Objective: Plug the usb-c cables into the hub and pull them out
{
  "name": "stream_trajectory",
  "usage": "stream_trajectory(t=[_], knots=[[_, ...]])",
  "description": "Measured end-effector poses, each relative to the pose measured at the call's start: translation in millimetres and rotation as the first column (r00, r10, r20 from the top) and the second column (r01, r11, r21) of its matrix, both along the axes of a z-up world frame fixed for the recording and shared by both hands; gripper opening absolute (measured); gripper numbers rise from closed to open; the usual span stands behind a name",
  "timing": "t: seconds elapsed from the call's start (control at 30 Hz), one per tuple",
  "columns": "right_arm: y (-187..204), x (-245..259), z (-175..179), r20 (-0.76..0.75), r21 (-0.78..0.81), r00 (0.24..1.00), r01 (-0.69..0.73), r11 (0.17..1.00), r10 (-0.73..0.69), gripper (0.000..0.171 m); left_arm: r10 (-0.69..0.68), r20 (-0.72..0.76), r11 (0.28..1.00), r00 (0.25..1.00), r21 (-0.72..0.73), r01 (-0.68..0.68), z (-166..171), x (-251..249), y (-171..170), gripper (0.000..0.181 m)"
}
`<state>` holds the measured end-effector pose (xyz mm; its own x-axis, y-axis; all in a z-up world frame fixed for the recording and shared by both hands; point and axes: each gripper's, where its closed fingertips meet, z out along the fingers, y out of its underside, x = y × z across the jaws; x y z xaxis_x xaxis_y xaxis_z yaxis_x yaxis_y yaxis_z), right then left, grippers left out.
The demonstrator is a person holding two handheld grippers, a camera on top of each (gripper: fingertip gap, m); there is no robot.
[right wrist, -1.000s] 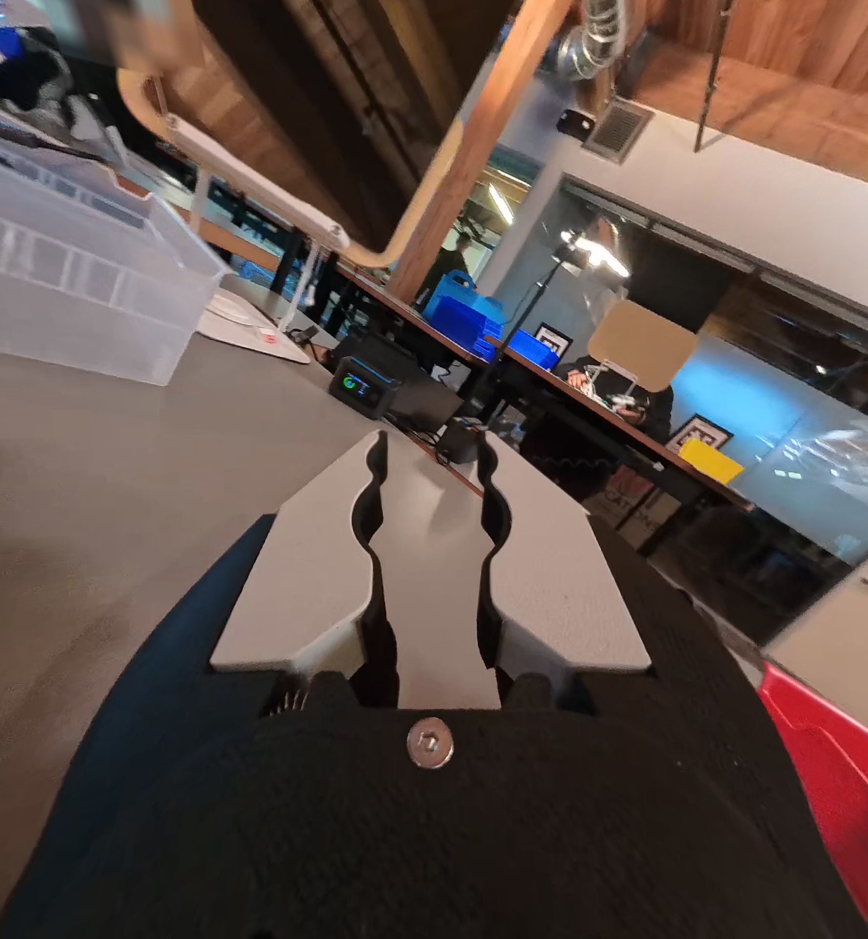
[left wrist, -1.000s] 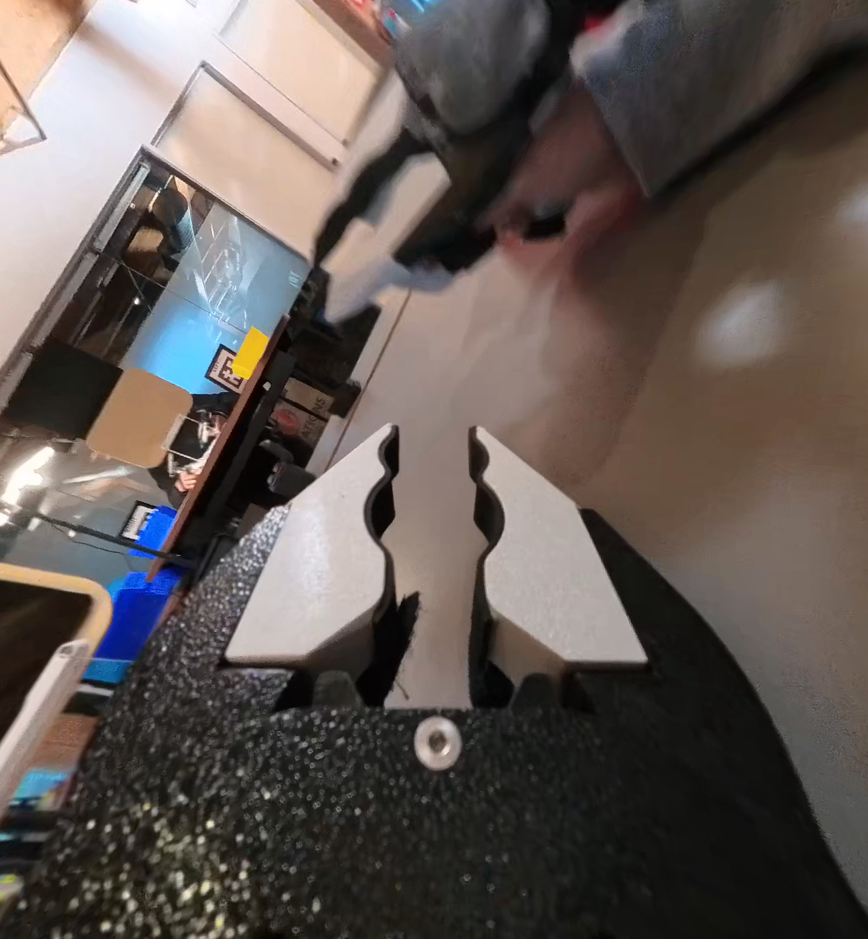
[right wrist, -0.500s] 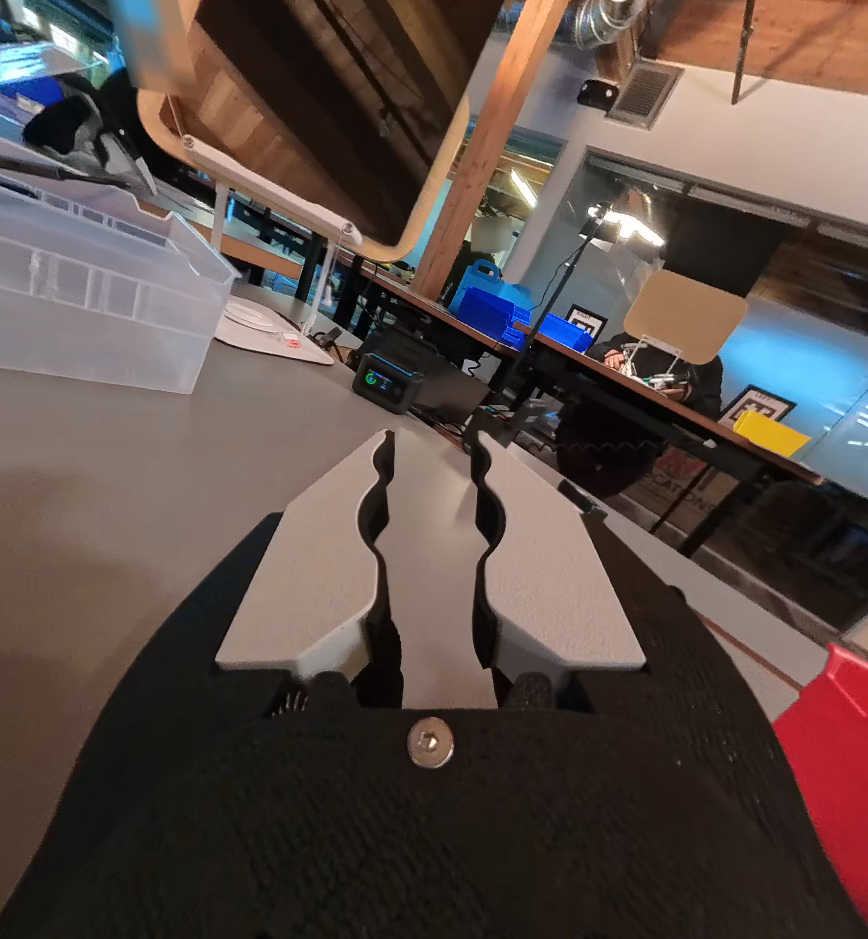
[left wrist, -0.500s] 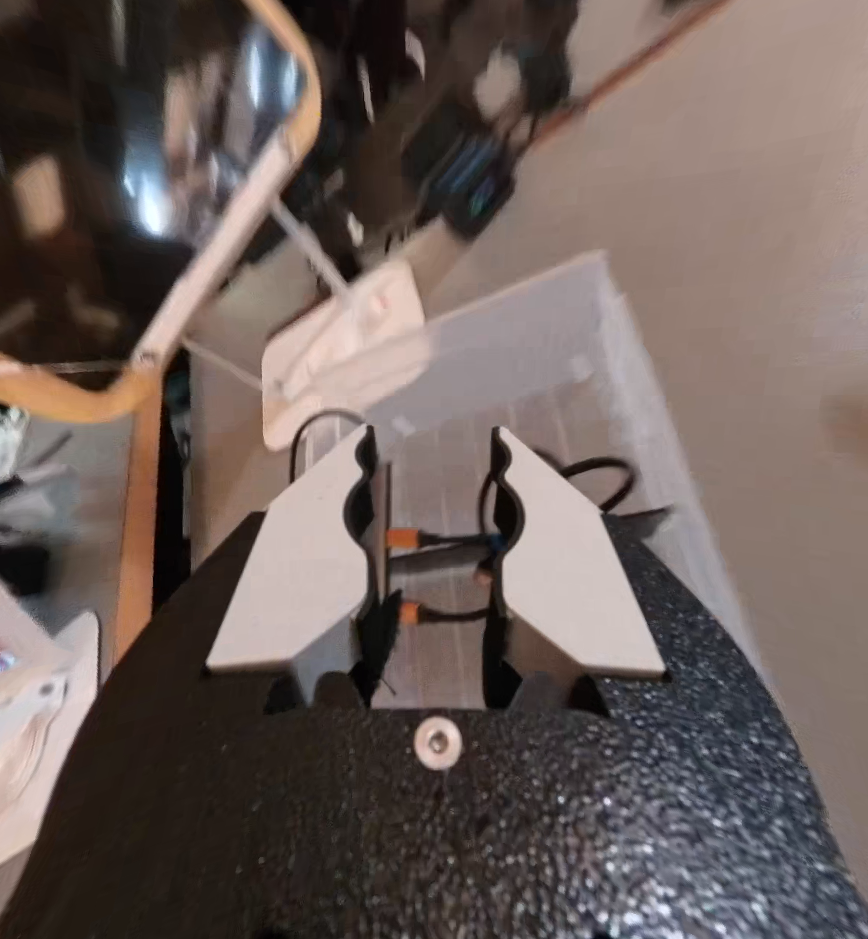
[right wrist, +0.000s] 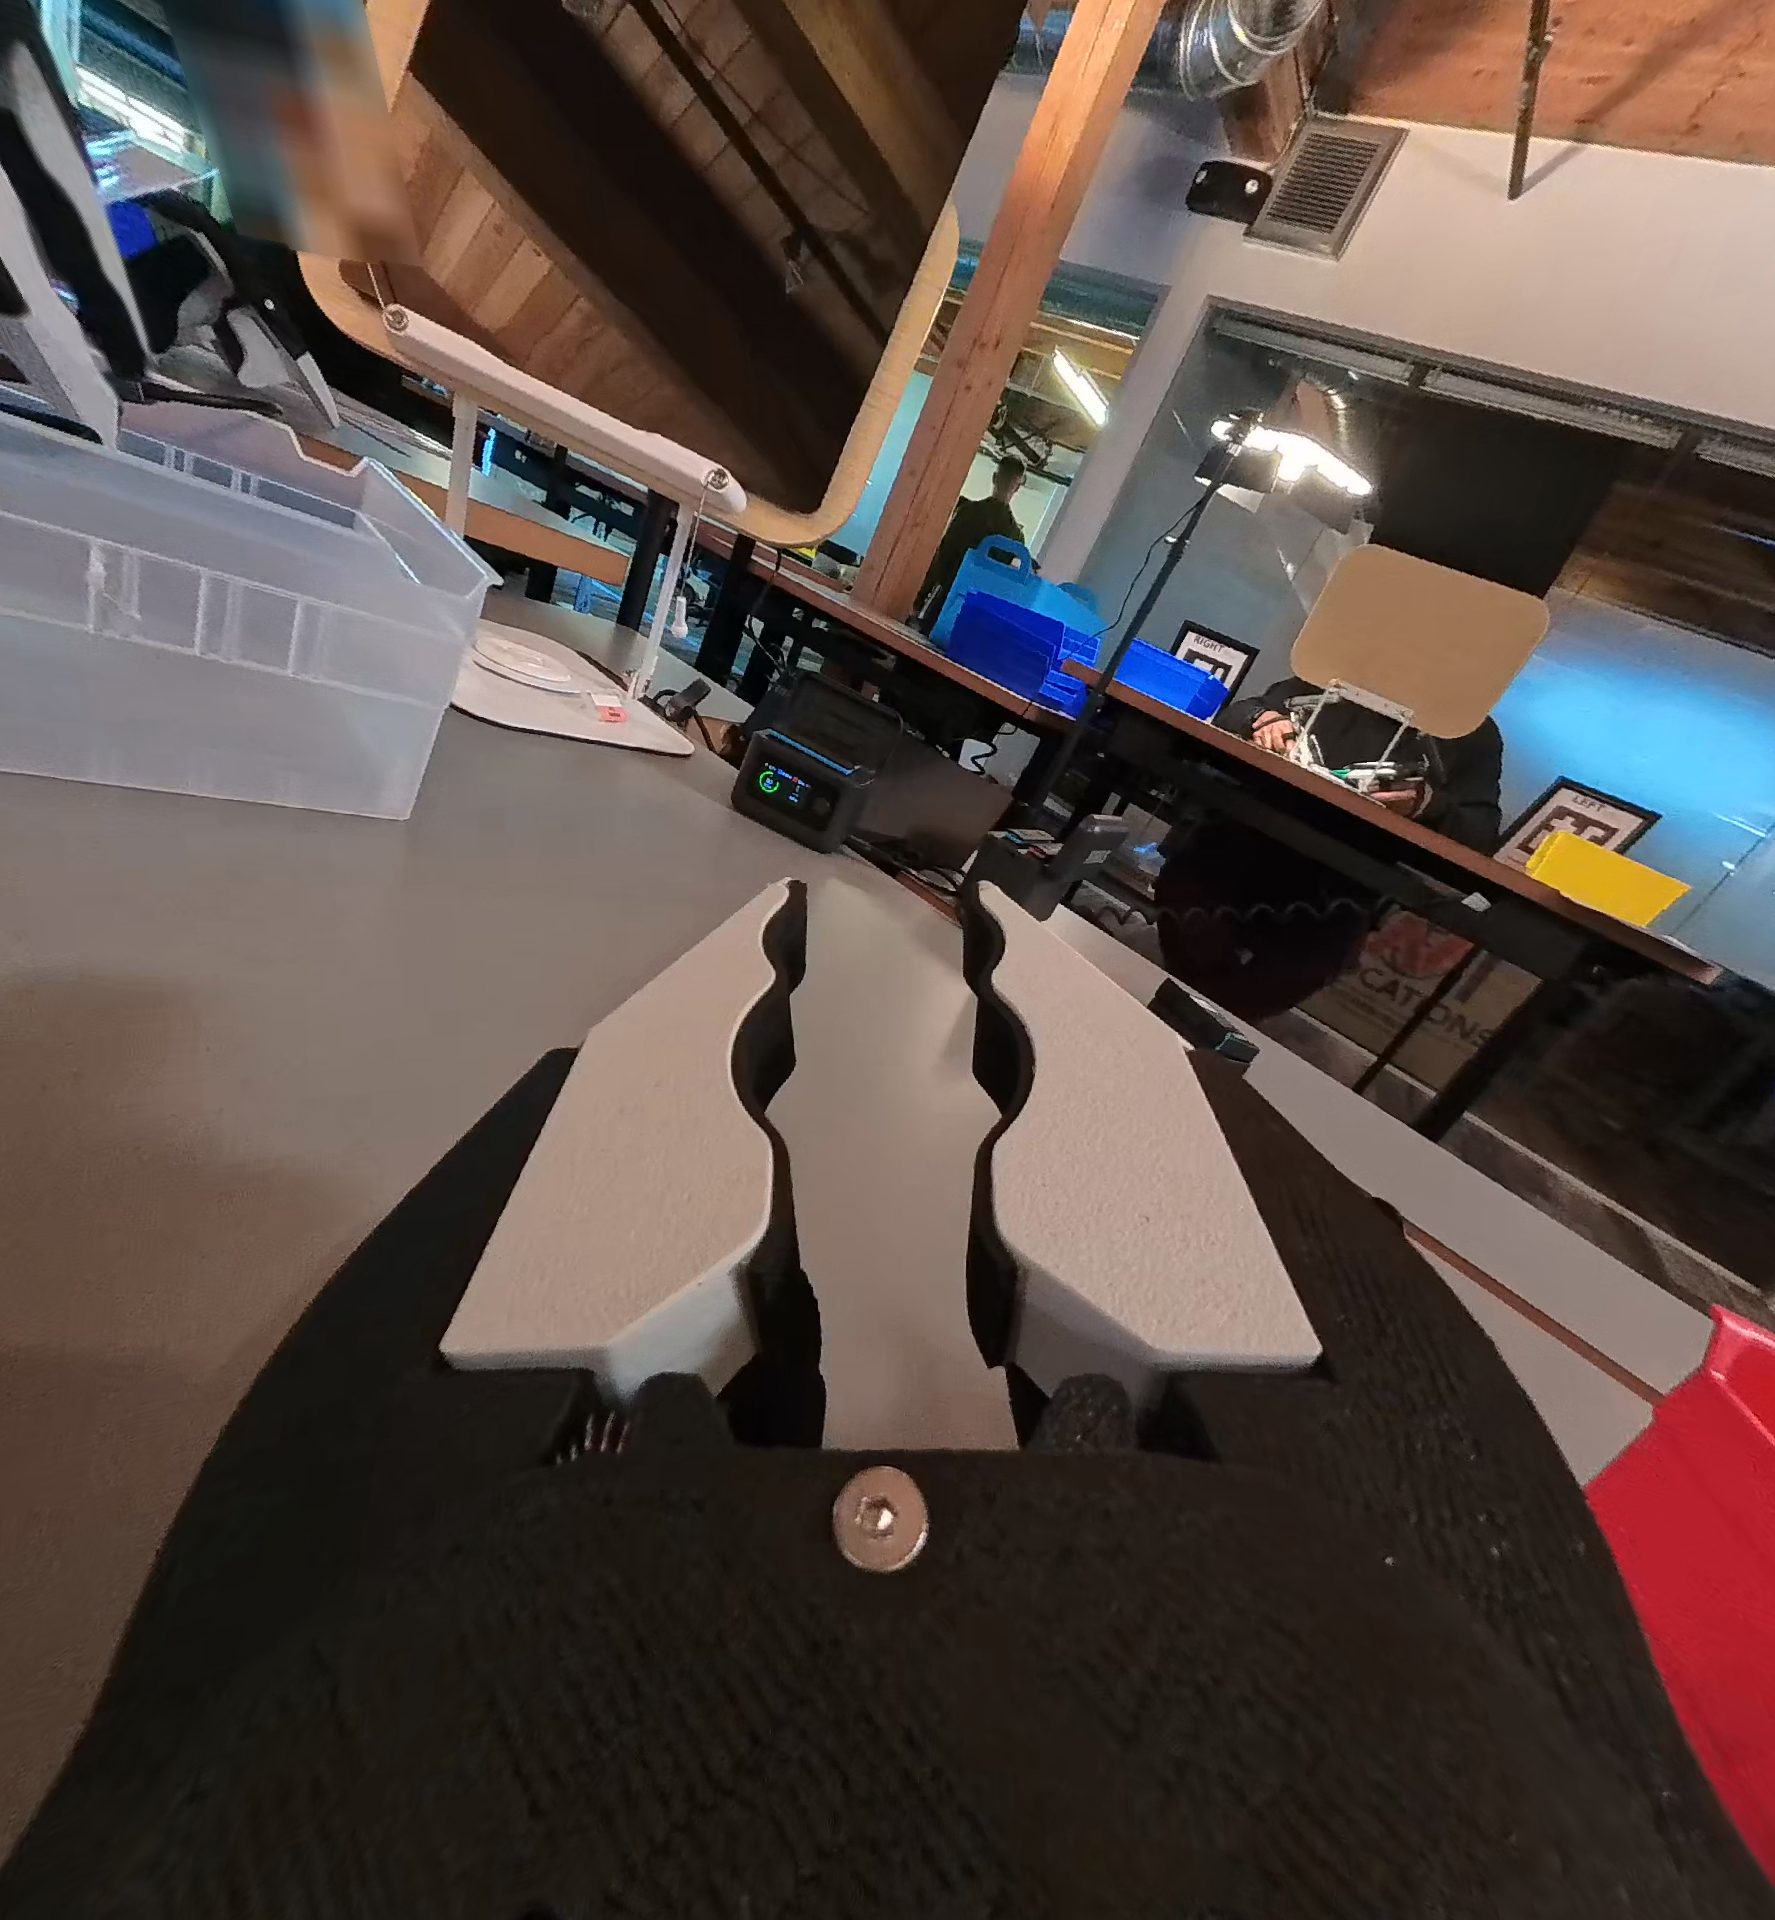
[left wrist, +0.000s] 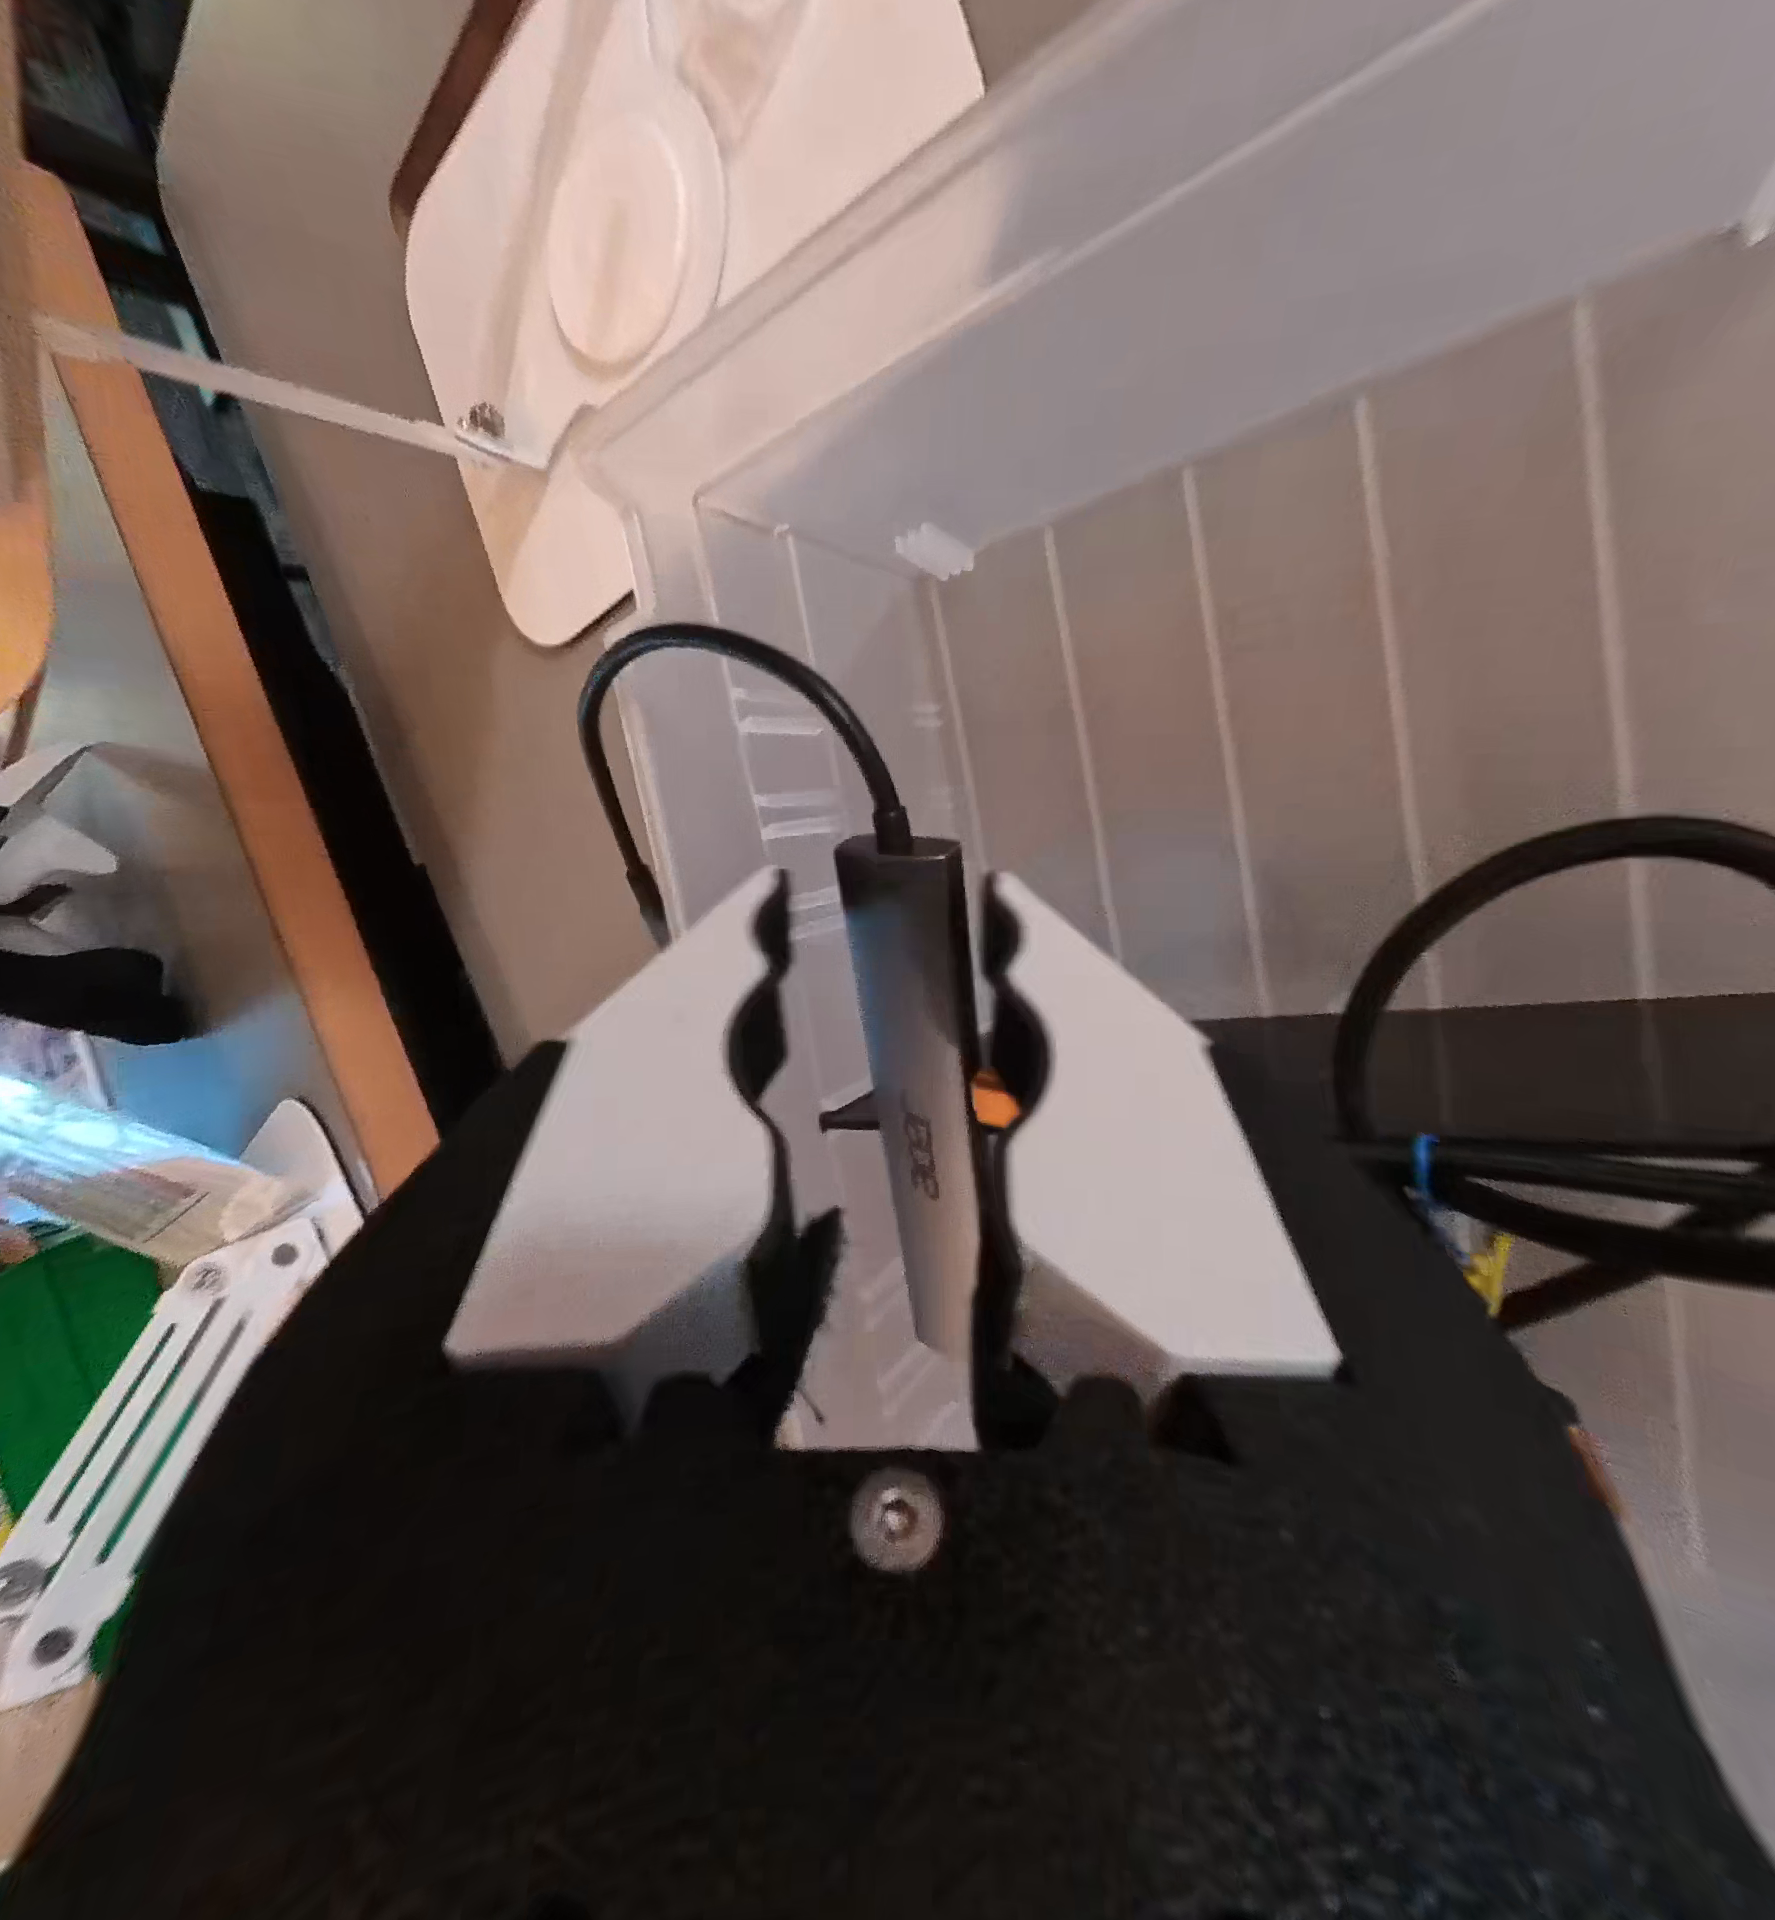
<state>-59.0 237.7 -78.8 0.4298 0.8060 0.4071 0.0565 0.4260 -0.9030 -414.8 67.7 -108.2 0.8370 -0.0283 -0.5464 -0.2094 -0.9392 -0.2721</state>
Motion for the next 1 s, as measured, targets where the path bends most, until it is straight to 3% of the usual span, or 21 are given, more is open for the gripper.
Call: stream_trajectory(t=[0.03, 0.13, 0.33, 0.5, 0.63, 0.73, 0.8, 0.9, 1.0], knots=[[0, 0, 0, 0.000, -0.001, 1.000, 0.000, 1.000, 0.000, 0.028, 0.002, -0.006, 1.000, 1.000, -0.017, -0.002, -1, -1, -1, 0.023], [0, -1, 0, 0.003, 0.000, 1.000, -0.003, 1.000, 0.003, 0.028, 0.036, -0.011, 0.999, 0.999, 0.021, -0.036, 13, -2, 2, 0.021], [-1, -2, 0, 0.002, -0.002, 1.000, -0.007, 1.000, 0.007, 0.028, 0.022, -0.076, 0.944, 0.997, 0.329, 0.005, 106, 13, 21, 0.013], [-1, 0, 4, -0.016, 0.002, 1.000, -0.012, 1.000, 0.012, 0.028, -0.102, -0.189, 0.799, 0.977, 0.569, 0.194, 196, 62, 34, 0.009], [-8, 4, 16, -0.059, 0.006, 0.997, -0.059, 0.998, 0.059, 0.028, -0.373, -0.124, 0.561, 0.920, 0.759, 0.330, 229, 150, 57, 0.008], [-31, 4, 24, -0.126, -0.104, 0.958, -0.271, 0.957, 0.257, 0.030, -0.571, -0.030, 0.390, 0.820, 0.869, 0.304, 228, 212, 71, 0.008], [-53, 4, 31, -0.227, -0.250, 0.870, -0.486, 0.838, 0.437, 0.034, -0.707, 0.033, 0.300, 0.707, 0.919, 0.257, 219, 251, 77, 0.008], [-72, 14, 56, -0.437, -0.364, 0.705, -0.706, 0.608, 0.558, 0.046, -0.862, 0.172, 0.257, 0.476, 0.959, 0.119, 199, 298, 82, 0.008], [-76, 17, 62, -0.468, -0.408, 0.668, -0.744, 0.529, 0.579, 0.057, -0.935, 0.237, 0.255, 0.265, 0.966, 0.036, 178, 329, 83, 0.008]])
